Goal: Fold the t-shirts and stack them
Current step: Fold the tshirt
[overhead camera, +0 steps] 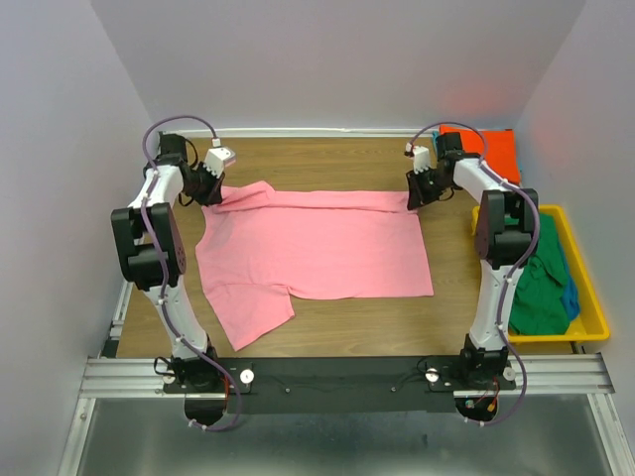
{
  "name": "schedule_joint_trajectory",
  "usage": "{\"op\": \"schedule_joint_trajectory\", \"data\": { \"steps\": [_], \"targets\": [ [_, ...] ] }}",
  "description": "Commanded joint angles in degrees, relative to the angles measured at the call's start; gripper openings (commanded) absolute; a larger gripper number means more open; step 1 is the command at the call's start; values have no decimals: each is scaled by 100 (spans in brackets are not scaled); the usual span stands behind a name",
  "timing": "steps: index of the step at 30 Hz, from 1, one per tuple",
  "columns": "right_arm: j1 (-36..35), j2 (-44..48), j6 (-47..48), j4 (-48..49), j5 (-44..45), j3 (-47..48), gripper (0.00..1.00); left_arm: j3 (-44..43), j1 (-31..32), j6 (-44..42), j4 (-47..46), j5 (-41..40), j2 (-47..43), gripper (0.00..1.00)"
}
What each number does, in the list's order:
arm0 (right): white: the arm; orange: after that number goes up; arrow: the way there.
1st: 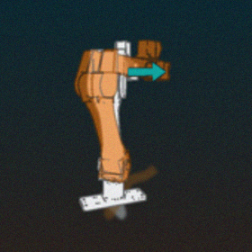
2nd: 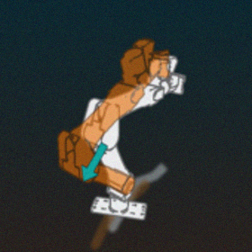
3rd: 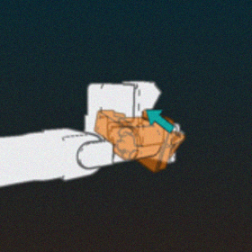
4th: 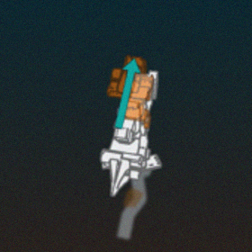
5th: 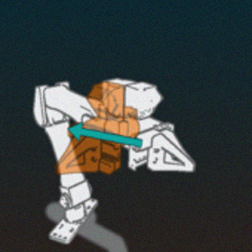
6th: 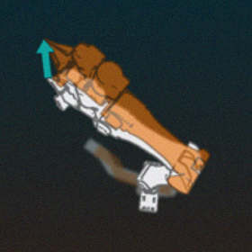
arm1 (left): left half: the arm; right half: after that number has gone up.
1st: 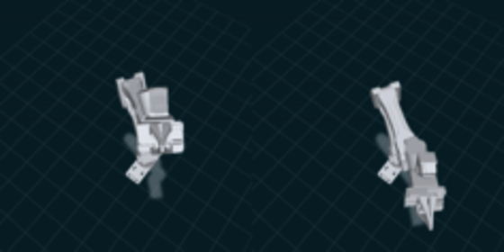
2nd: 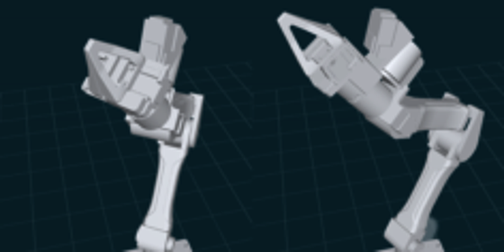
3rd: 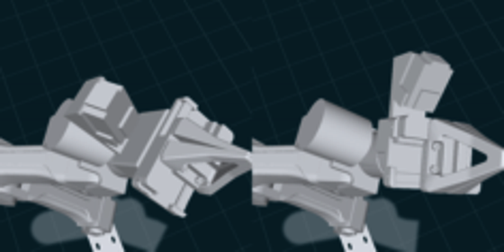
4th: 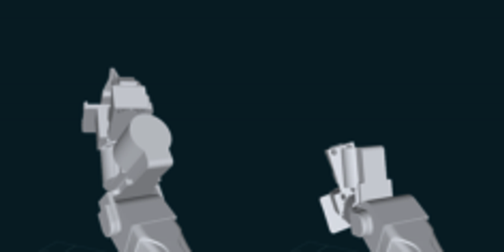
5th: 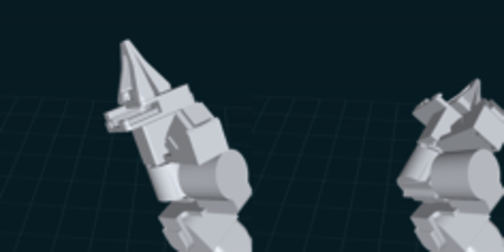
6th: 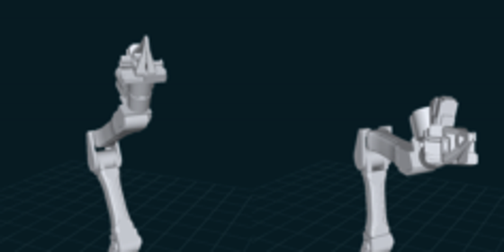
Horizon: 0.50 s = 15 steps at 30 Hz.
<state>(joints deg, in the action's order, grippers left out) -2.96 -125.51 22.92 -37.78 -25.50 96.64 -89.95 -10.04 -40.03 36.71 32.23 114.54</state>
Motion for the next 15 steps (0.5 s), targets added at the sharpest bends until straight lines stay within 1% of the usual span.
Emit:
{"op": "schedule_joint_trajectory", "data": {
  "steps": [1,6,9,11,13,15],
  "targets": [
    [-29,325,160,-159,89,-172,24,354,-68,-969,565,354,-441,0],
    [-20,413,222,-159,159,-303,17,733,-164,-1454,723,293,-766,0],
    [-20,466,283,-168,203,-409,10,839,-270,-1884,907,240,-828,0],
    [-20,493,327,-168,238,-496,9,952,-314,-2183,1031,205,-881,0],
    [-29,545,354,-168,273,-567,6,1093,-340,-2640,1207,118,-942,0],
    [-29,580,380,-177,291,-611,5,1225,-340,-2808,1199,21,-1012,0]
  ]
}}
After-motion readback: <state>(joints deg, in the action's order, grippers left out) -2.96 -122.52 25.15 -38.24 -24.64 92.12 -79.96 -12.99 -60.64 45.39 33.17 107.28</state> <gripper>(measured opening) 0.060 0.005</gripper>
